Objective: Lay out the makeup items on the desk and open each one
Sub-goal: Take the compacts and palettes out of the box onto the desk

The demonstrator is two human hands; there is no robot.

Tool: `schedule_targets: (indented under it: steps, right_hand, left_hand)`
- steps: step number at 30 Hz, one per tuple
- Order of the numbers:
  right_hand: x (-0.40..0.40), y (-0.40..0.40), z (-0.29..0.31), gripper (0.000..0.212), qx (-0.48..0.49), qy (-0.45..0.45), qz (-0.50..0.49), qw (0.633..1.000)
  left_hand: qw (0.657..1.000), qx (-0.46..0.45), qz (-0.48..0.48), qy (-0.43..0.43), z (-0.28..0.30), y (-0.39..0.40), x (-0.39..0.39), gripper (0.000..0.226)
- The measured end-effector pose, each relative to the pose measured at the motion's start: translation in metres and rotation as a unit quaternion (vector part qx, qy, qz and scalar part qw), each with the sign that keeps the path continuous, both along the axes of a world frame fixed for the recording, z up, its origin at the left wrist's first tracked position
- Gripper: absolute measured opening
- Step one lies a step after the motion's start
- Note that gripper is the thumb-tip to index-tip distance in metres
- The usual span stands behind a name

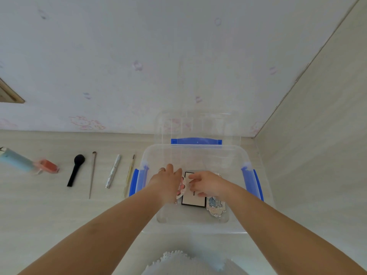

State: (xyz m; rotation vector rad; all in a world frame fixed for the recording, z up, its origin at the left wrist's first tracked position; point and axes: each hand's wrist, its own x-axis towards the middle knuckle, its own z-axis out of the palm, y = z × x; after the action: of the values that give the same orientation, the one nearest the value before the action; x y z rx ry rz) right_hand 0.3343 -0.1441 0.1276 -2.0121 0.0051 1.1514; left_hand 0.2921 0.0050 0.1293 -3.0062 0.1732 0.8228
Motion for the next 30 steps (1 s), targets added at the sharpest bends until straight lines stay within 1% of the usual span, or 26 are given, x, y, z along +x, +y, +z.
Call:
schedule_targets:
  steps: [3,5,7,9,12,15,19,21,22,23,24,26,28,30]
  right_hand:
    - [-0.001,0.001,-0.002,0.048,0.035,0.037,-0.021,0.999]
    - [-0.001,0.000,-0.004,0.042,0.058,0.060,-0.028,0.996]
    - [-0.001,0.000,-0.005,0.033,0.075,0.075,-0.047,0.993]
    - [0.000,0.000,-0.007,0.023,0.083,0.083,-0.060,0.991]
    - [0.000,0.000,-0.010,0.024,0.067,0.080,-0.061,0.993]
    - [-0.001,0.002,-0.012,0.020,0.046,0.072,-0.081,0.993]
    - [0.001,0.002,-0.014,0.020,0.030,0.042,-0.105,0.993]
    - [0.003,-0.001,-0.012,0.013,0.024,0.031,-0.115,0.993]
    - [0.005,-0.004,-0.011,0.005,0.017,0.024,-0.114,0.993]
    - [0.007,-0.006,-0.008,0.003,0.010,0.017,-0.110,0.994]
    - [0.008,-0.009,-0.006,0.008,0.005,0.012,-0.111,0.994]
    - [0.010,-0.013,-0.003,0.013,0.002,0.008,-0.119,0.993]
    - [0.010,-0.016,0.000,0.013,0.008,0.013,-0.131,0.991]
    - [0.010,-0.018,0.001,0.008,0.007,0.012,-0.138,0.990]
  left_hand:
    - [1.000,0.006,0.003,-0.008,-0.006,0.001,0.002,0.084]
    - [1.000,0.015,-0.008,0.001,-0.008,0.002,0.004,0.083]
    - [1.000,0.012,-0.014,-0.001,-0.008,0.002,0.005,0.076]
    - [1.000,-0.005,-0.006,-0.007,-0.007,0.000,0.005,0.067]
    - [0.998,-0.053,0.034,-0.004,-0.004,-0.002,0.004,0.062]
    - [0.992,-0.109,0.065,-0.001,-0.004,-0.003,0.003,0.069]
    - [0.970,-0.202,0.133,0.028,-0.002,-0.002,0.007,0.089]
    - [0.964,-0.223,0.141,0.039,-0.001,-0.001,0.009,0.093]
    - [0.964,-0.224,0.137,0.044,-0.001,0.000,0.010,0.093]
    - [0.966,-0.217,0.133,0.052,-0.003,0.001,0.010,0.093]
    - [0.970,-0.199,0.128,0.060,-0.004,0.001,0.011,0.092]
    - [0.982,-0.133,0.110,0.077,-0.008,0.004,0.011,0.084]
    - [0.989,-0.078,0.096,0.082,-0.010,0.004,0.011,0.072]
    - [0.993,-0.043,0.087,0.073,-0.012,0.002,0.010,0.062]
